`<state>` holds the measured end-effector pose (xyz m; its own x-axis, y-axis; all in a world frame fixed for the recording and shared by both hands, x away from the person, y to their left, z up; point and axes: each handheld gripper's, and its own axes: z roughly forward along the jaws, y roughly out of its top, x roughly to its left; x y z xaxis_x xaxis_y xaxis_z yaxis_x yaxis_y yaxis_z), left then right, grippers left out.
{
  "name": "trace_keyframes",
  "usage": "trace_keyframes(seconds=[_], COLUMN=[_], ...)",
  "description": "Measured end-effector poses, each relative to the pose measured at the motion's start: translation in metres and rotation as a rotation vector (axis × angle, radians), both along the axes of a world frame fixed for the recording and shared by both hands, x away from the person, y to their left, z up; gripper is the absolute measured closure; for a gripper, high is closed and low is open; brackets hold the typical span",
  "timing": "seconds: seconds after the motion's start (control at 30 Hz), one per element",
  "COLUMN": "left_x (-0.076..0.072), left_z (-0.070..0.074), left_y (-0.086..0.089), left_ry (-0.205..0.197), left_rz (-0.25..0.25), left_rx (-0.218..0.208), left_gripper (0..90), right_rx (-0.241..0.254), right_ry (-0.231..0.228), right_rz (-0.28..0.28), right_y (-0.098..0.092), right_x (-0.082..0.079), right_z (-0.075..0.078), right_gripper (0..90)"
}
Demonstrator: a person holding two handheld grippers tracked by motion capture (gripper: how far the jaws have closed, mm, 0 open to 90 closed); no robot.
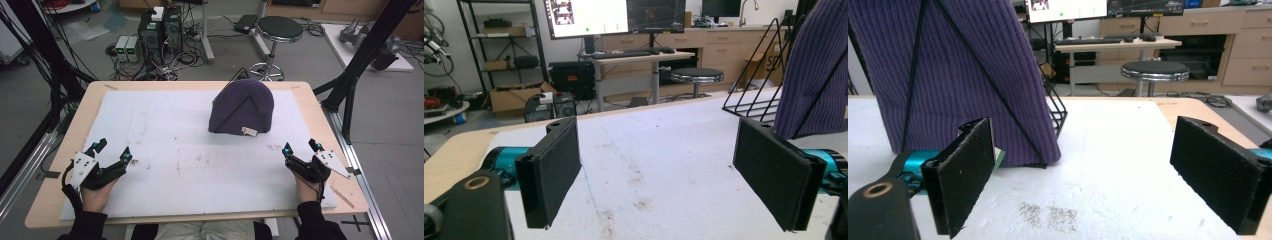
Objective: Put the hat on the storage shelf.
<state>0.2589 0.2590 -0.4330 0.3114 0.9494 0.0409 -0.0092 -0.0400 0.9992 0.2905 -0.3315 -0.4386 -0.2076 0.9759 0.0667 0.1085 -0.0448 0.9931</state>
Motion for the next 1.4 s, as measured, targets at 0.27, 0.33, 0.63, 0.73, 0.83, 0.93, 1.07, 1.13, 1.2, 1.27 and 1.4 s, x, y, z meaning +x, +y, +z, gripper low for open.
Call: trace_keyframes(seconds=[0.27,0.33,0.63,0.73,0.83,0.93,1.07,1.13,1.2,1.27,1.4], left_x=[0.0017,0.0015,-0.0005,0.0001,0.0010,0.0010,0.0009,0.0010,0.0011,0.0009,0.0012], left_z=[-0.0016,-0.0022,-0.0030,-0.0034,-0.0043,-0.0045,-0.0047,-0.0053,-0.0054,-0.0055,-0.0062], left_y=[0.0008,0.0025,0.0059,0.0054,0.0045,0.0034,0.0033,0.0034,0.0036,0.0034,0.0038], left_ry=[0.019,0.021,0.022,0.025,0.031,0.032,0.032,0.035,0.038,0.036,0.041], left_rz=[-0.017,-0.014,-0.022,-0.021,-0.027,-0.027,-0.031,-0.030,-0.033,-0.032,-0.035], left_rx=[-0.028,-0.040,-0.065,-0.062,-0.060,-0.055,-0.058,-0.060,-0.061,-0.061,-0.058], left_gripper=[19.1,19.2,20.1,20.3,20.5,20.5,20.5,20.9,20.9,21.0,21.0], right_rx=[-0.015,-0.011,-0.014,-0.016,-0.013,-0.007,-0.013,-0.010,-0.011,-0.009,-0.007], right_ry=[0.013,0.019,0.027,0.034,0.035,0.033,0.038,0.046,0.054,0.057,0.058], right_rz=[0.023,0.024,0.036,0.042,0.045,0.046,0.052,0.054,0.060,0.062,0.061], right_y=[0.0028,0.0018,0.0033,0.0039,0.0039,0.0034,0.0032,0.0039,0.0040,0.0041,0.0041], right_x=[0.0024,0.0030,0.0047,0.0057,0.0059,0.0053,0.0063,0.0069,0.0070,0.0070,0.0071], right_z=[-0.0019,-0.0026,-0.0032,-0.0038,-0.0039,-0.0037,-0.0044,-0.0049,-0.0053,-0.0055,-0.0056], right_gripper=[10.1,10.1,10.1,10.1,10.1,10.1,10.1,10.1,10.1,10.1,10.1])
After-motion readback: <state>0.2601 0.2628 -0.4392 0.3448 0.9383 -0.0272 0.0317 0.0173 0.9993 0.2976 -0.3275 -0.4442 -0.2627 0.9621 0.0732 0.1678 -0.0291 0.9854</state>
